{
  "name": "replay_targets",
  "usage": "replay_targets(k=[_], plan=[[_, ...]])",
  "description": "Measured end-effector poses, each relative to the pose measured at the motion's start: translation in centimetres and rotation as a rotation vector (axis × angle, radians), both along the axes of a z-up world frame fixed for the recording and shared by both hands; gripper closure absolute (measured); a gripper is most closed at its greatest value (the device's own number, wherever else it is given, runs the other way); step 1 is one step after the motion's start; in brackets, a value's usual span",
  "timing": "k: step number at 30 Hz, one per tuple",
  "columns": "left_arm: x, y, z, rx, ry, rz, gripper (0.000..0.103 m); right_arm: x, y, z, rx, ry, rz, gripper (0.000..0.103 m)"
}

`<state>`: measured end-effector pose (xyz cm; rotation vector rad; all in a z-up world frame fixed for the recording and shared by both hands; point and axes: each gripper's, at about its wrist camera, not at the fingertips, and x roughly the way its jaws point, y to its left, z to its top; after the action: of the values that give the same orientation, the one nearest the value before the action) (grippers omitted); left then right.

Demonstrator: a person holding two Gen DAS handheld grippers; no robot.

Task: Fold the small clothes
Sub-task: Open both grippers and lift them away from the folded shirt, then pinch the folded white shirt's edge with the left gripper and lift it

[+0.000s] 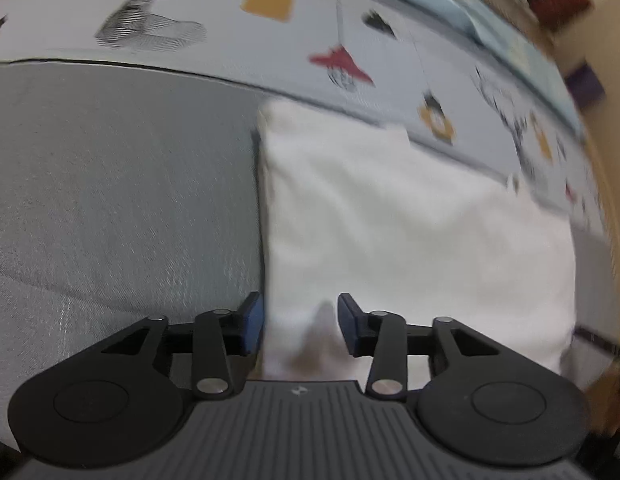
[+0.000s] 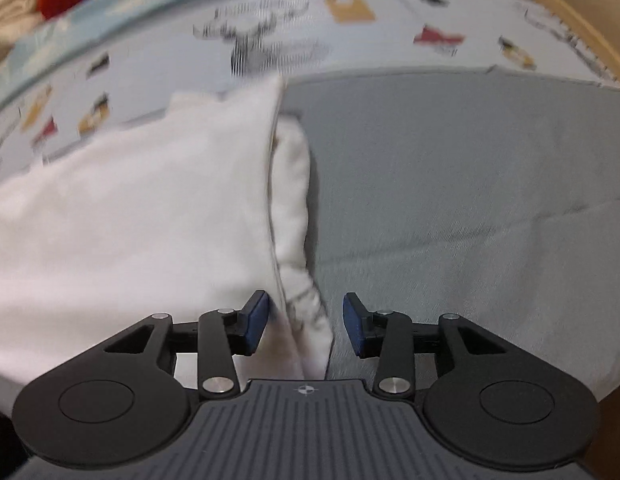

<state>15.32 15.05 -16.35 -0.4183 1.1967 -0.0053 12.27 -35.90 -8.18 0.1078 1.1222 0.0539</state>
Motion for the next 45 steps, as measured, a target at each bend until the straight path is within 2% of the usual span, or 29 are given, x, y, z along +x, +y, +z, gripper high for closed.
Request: replay_targets(k=[4, 8, 10, 14, 18, 23, 32, 36, 40, 45], plan=[[1.2, 1.0, -1.0, -0.050, 0.053, 0.055, 0.053, -1.0, -1.3, 3.3, -0.025, -0.159, -0.033, 0.061], [1.7, 0.9, -2.2, -0.060, 0.107, 0.036, 0.048, -3.1, -3.5, 7.9, 0.034, -0.354, -0.055, 0.060], [2.1, 0.5, -2.8, -0.066, 0.122, 0.019, 0.048, -4.3, -4.3, 8.7, 0.050, -0.415, -0.076, 0.059], [2.8, -0.7, -3.3, -0.052, 0.106, -0.017, 0.047, -4.7, -5.8, 7.9, 0.116, -0.382, -0.178, 0.059], [2.9, -2.0, -3.3, 0.004, 0.083, -0.052, 0.048, -4.2, -6.0, 7.2, 0.103, -0.350, -0.221, 0.059], [2.7, -2.5, -3.2, 0.051, 0.064, -0.086, 0.065, -3.7, -5.6, 6.1, 0.114, -0.315, -0.224, 0.059], [2.2, -2.3, -2.5, 0.060, 0.039, -0.120, 0.084, -3.8, -4.9, 5.9, 0.080, -0.300, -0.209, 0.059], [1.9, -2.4, -2.3, 0.062, 0.018, -0.136, 0.087, -3.8, -4.7, 5.8, 0.064, -0.290, -0.206, 0.059], [0.8, -1.3, -1.6, 0.027, -0.018, -0.124, 0.089, -3.7, -4.9, 6.1, 0.075, -0.299, -0.244, 0.059], [-1.0, 1.9, -1.1, 0.060, -0.012, -0.077, 0.089, -3.3, -4.5, 6.0, 0.120, -0.298, -0.278, 0.059]])
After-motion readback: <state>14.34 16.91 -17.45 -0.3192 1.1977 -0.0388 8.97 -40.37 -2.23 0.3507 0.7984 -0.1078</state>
